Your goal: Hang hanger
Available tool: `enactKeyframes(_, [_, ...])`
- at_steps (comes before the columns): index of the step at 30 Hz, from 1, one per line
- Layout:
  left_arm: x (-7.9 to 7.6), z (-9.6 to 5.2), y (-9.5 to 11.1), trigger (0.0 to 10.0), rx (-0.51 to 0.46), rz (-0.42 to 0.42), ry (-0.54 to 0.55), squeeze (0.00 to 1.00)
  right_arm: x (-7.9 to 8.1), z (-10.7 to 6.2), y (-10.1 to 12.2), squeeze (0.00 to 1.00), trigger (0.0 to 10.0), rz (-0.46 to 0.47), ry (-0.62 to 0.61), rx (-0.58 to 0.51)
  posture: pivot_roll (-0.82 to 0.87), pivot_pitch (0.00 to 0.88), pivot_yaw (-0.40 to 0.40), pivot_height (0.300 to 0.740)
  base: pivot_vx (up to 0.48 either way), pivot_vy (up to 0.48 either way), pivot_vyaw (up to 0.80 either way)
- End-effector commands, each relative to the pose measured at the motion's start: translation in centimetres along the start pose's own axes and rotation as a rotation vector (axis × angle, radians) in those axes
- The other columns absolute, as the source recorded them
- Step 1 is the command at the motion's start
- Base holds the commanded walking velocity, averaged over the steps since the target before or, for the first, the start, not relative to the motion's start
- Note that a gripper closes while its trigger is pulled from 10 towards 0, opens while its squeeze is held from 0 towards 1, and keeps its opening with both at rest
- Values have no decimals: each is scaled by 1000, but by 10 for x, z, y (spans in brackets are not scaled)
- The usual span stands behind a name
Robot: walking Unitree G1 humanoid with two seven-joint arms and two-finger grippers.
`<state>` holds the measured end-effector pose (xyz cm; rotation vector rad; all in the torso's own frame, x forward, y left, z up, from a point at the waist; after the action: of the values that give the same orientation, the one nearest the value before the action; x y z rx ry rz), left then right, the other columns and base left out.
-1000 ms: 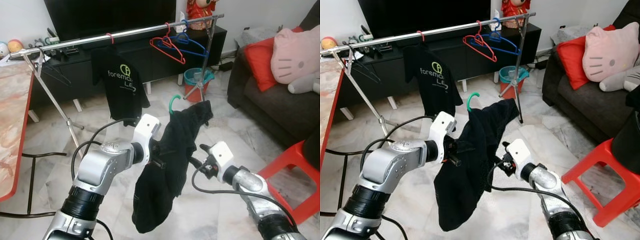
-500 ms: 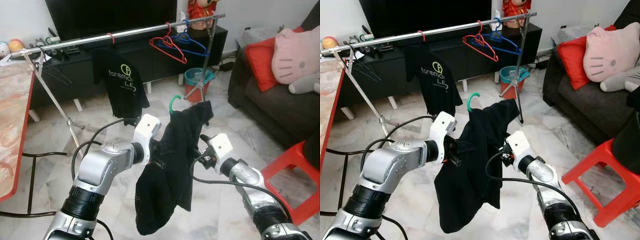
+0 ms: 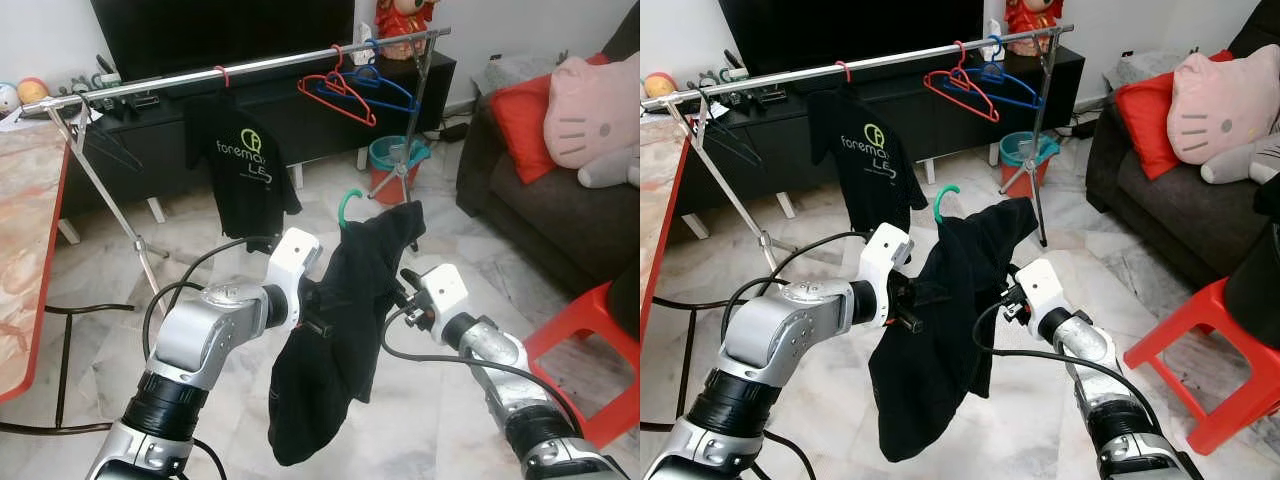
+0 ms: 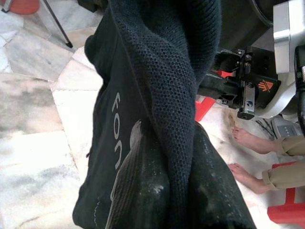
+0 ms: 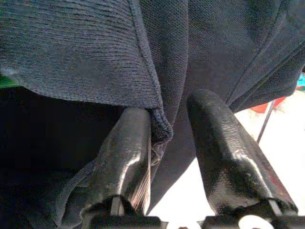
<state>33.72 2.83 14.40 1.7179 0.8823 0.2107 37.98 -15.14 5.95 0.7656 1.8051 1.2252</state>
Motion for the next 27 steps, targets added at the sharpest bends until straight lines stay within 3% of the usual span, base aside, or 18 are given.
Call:
enactKeyframes(1, [-5,-5,14,10000,-52,24,-23,0,-10,0,4,0,0,-14,-28,-4,61,0,10,740,0,0,0])
enactKeyframes(9, [-3,-9,13,10000,-43,35,-27,0,-13,0,0,0,0,-28,-45,16,62,0,10,740,0,0,0])
enactKeyframes(15, [5,-29,-10,10000,59,176,-67,0,-19,-2,-2,0,0,-46,-58,34,63,0,10,740,0,0,0])
enactKeyframes(16, [10,-36,-22,10000,114,230,-79,0,-20,-2,-3,0,0,-52,-61,41,63,0,10,740,0,0,0])
enactKeyframes(19, [13,-42,-30,10000,148,271,-90,0,-21,-3,-3,0,0,-55,-62,44,64,0,9,740,0,0,0])
enactKeyframes(21, [21,-56,-45,10000,220,331,-116,0,-22,-3,-4,0,0,-66,-57,54,61,0,7,740,0,0,0])
enactKeyframes(27, [29,-76,-54,10000,275,429,-180,0,-18,-4,-10,0,0,-91,-22,88,61,0,4,740,0,0,0])
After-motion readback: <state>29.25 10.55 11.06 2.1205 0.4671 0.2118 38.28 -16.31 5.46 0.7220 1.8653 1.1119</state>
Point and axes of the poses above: a point about 5 cm out from each wrist's last joint towards the gripper, its own z axis pointing out of the wrist towards the gripper, its own y axis along the axis of the wrist's last joint, x = y × z, the point moved 6 cm from there along z, pointing out of the wrist towards the gripper, and after that the axes turned 5 degrees about -z, right-handed, at the moved point
